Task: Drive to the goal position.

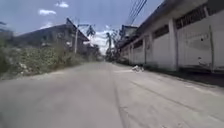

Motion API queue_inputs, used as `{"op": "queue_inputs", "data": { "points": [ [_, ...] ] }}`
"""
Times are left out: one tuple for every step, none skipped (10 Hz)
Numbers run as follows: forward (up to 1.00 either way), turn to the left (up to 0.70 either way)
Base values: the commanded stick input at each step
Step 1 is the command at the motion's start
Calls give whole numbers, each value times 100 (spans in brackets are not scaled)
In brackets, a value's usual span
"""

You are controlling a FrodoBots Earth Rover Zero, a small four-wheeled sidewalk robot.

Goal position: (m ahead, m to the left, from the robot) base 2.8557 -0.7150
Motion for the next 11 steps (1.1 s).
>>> {"op": "queue_inputs", "data": {
  "points": [
    [100, 0],
    [100, -1],
    [100, -2],
    [100, -37],
    [100, -25],
    [100, -13],
    [100, -2],
    [100, 0],
    [100, 0],
    [100, 0],
    [100, 0]
  ]
}}
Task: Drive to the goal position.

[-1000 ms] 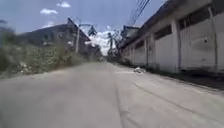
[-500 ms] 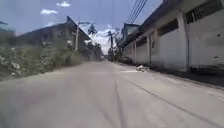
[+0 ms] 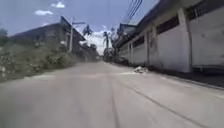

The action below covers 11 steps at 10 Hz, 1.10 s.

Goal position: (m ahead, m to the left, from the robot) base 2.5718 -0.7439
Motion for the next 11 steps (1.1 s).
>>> {"op": "queue_inputs", "data": {
  "points": [
    [100, 0],
    [100, 0],
    [100, 0],
    [100, 0],
    [100, 0],
    [100, 0],
    [100, 0],
    [100, -5],
    [100, -36],
    [100, -13],
    [100, 0]
  ]
}}
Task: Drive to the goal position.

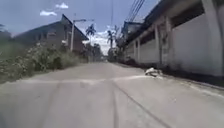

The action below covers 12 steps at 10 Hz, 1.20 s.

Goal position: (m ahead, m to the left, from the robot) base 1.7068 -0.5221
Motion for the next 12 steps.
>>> {"op": "queue_inputs", "data": {
  "points": [
    [100, 0],
    [100, 0],
    [100, 0],
    [100, 0],
    [100, 0],
    [100, 0],
    [100, 0],
    [100, 0],
    [100, 0],
    [100, 0],
    [100, 0],
    [100, 0]
  ]
}}
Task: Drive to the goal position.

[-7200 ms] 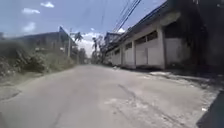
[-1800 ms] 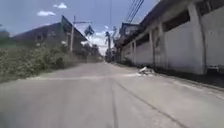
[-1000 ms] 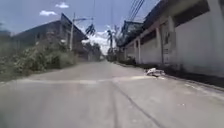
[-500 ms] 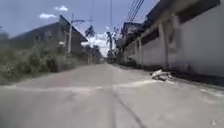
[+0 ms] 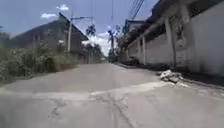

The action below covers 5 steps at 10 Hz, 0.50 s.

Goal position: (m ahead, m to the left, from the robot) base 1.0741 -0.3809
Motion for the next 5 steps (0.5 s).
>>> {"op": "queue_inputs", "data": {
  "points": [
    [100, 0],
    [100, 0],
    [100, 0],
    [100, 0],
    [100, 0]
  ]
}}
